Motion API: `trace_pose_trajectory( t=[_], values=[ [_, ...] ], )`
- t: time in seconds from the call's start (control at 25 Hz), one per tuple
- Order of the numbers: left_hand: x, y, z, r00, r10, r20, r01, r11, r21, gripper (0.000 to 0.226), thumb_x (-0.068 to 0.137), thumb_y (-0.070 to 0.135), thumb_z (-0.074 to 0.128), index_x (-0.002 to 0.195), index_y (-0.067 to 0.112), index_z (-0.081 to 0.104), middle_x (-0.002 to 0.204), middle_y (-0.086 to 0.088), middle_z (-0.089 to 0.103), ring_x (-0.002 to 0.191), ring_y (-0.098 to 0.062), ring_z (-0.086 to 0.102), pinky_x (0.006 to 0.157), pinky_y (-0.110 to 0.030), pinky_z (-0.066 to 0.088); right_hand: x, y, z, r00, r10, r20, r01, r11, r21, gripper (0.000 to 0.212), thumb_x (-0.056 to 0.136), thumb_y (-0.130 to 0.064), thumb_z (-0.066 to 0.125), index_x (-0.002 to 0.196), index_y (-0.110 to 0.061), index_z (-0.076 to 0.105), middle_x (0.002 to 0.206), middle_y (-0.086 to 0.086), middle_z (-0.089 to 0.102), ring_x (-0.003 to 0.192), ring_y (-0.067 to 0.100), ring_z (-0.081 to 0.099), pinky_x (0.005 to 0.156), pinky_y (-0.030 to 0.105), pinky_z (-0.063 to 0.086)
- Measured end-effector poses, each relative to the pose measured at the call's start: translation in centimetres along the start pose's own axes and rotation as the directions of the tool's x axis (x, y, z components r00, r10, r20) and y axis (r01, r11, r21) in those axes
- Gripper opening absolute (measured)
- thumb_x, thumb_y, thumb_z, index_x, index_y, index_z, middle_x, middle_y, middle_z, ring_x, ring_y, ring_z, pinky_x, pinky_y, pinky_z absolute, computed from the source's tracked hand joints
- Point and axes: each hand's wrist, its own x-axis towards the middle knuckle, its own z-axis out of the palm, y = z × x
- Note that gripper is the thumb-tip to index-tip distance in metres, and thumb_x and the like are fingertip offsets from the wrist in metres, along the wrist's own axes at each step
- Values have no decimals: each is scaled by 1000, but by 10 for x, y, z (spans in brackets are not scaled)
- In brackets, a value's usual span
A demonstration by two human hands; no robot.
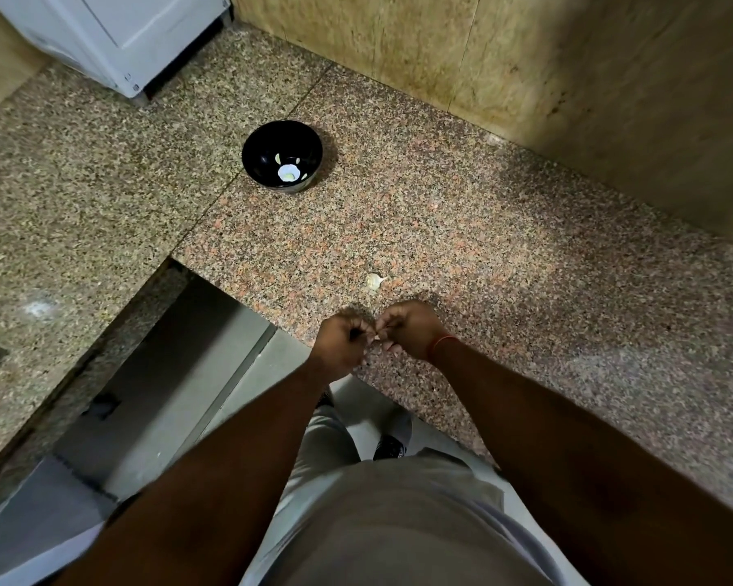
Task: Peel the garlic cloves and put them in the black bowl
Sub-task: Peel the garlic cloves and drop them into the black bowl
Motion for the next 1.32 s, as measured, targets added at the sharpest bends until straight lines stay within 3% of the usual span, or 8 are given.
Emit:
trace_pose_trajectory(
  t=[0.12,0.28,0.4,0.48,0.72,0.88,1.12,1.32],
  values=[
    [-2,2,4,999,-39,0,39,998,-55,23,97,-7,58,81,6,68,63,-3,62,45,-19,54,46,-31,48,-4,1,1,996,90,-6,-87,977,197,10,87,11,70,88,2,73,76,18,74,64,22,71,58,31,60],
    [-3,6,6,999,-43,-3,43,997,-58,23,100,-3,57,82,6,68,65,-4,65,51,-27,57,49,-37,53,-10,-1,-2,995,101,-12,-93,953,287,11,86,12,70,97,13,69,86,27,72,65,25,70,60,32,63],
    [-5,9,6,1000,4,-17,-4,999,36,22,100,-4,56,83,7,67,72,-10,66,50,-24,59,48,-38,53,-12,-1,-2,993,116,-7,-108,944,313,11,86,9,72,97,10,70,91,28,74,74,30,72,70,41,64],
    [-5,9,7,998,43,-40,-37,989,141,21,99,-3,56,84,7,67,77,-9,67,55,-20,60,51,-36,54,-15,-3,-1,991,134,-17,-121,936,330,12,85,9,73,97,9,71,93,27,75,75,28,72,71,40,64],
    [-8,20,9,989,130,-73,-99,938,332,21,96,0,53,85,15,61,77,2,56,63,-11,50,56,-26,35,-19,-1,3,989,144,-35,-120,913,390,17,85,8,73,101,8,71,94,23,76,75,25,72,70,39,65],
    [0,12,11,995,34,-94,-13,976,217,13,99,8,54,96,8,66,84,-8,67,68,-22,61,56,-32,50,-19,-1,6,979,162,-127,-89,890,447,20,84,6,75,104,3,72,92,17,77,77,26,74,73,43,65],
    [5,14,10,996,-39,-82,43,998,52,12,101,12,56,98,7,66,86,-20,70,63,-26,58,54,-42,53,-20,-4,7,990,109,-87,-57,888,456,19,83,5,77,102,6,74,94,19,77,84,31,75,78,47,64],
    [11,12,-1,984,-8,-178,58,960,275,14,100,11,54,93,10,66,81,-5,66,64,-18,59,53,-23,44,-21,-3,-1,986,108,-130,-32,875,483,17,88,7,70,103,-1,74,95,19,76,85,28,75,78,41,64]
  ],
)
